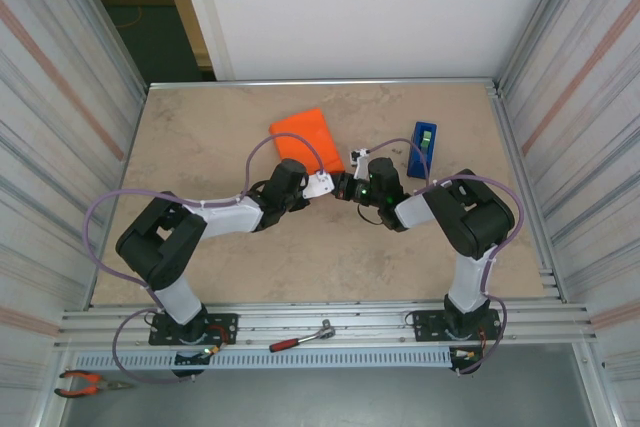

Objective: Wrap the gift box in paper
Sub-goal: Wrap the gift box with the wrapping paper.

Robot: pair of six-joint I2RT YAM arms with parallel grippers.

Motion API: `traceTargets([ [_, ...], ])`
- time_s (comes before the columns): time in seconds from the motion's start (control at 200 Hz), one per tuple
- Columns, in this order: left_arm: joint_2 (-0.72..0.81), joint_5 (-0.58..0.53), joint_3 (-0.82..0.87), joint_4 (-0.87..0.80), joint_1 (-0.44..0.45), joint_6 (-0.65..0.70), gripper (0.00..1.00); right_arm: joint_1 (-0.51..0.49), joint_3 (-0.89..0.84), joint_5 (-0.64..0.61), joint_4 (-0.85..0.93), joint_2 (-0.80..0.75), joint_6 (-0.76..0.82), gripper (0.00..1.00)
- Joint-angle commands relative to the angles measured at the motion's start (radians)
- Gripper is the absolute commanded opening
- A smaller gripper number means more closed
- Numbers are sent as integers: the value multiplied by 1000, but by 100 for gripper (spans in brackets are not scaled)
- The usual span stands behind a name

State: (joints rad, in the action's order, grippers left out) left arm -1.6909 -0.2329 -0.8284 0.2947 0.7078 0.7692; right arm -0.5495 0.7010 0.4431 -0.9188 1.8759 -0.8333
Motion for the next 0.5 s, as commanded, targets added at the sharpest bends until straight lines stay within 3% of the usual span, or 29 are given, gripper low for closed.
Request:
traceTargets([
  [0.0,-37,4,26,-76,4,-14,33,-1,32,4,-34,17,-11,0],
  [0.261,-18,8,24,-75,4,-28,33,14,13,5,-89,37,-48,0],
  [0.496,60,40,-10,-99,-3,-51,35,35,-74,-12,-94,-41,-55,0],
])
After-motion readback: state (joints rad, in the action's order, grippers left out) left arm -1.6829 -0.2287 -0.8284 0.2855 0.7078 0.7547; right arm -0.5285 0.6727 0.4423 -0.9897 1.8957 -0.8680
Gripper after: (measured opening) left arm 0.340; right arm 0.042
